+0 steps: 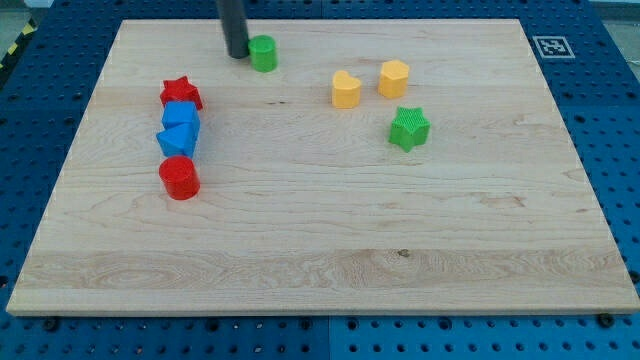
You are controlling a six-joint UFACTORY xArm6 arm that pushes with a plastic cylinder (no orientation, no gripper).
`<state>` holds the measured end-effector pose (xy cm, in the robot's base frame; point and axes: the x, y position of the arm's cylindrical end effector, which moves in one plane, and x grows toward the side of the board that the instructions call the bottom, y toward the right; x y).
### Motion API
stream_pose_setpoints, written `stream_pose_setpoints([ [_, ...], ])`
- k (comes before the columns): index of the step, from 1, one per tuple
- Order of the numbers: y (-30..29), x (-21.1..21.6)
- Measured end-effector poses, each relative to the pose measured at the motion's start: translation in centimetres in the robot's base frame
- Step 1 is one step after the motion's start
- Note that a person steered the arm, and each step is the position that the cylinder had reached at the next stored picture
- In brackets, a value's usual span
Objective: Slide the red star towards green star
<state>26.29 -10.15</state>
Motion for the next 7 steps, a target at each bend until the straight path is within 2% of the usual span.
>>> stream_pose_setpoints([
  [2, 5.5, 0.0],
  [3, 4.4, 0.0],
  [5, -3.1, 1.2],
  [7, -10.5, 6.2],
])
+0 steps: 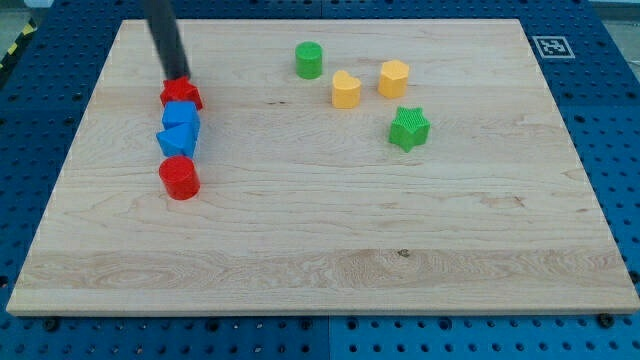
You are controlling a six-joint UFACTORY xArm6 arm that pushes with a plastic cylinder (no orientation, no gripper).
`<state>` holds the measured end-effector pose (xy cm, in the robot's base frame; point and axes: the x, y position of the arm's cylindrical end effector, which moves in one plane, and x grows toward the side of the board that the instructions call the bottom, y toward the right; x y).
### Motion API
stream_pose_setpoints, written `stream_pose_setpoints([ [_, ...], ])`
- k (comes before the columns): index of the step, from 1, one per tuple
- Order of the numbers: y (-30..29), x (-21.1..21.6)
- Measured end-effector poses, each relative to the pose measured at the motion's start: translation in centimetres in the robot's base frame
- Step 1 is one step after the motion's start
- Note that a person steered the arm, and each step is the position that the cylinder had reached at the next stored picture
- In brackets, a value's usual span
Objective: Slide the red star towards green star
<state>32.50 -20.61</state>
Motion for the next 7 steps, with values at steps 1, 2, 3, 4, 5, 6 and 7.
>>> stream_pose_setpoints([
  [1, -2.1, 2.1],
  [2, -0.5, 4.4],
  [3, 1.2, 5.3],
  [4, 1.2, 5.2],
  [5, 1.5, 5.2],
  [6, 3.3, 5.0],
  [7, 4.7, 4.3],
])
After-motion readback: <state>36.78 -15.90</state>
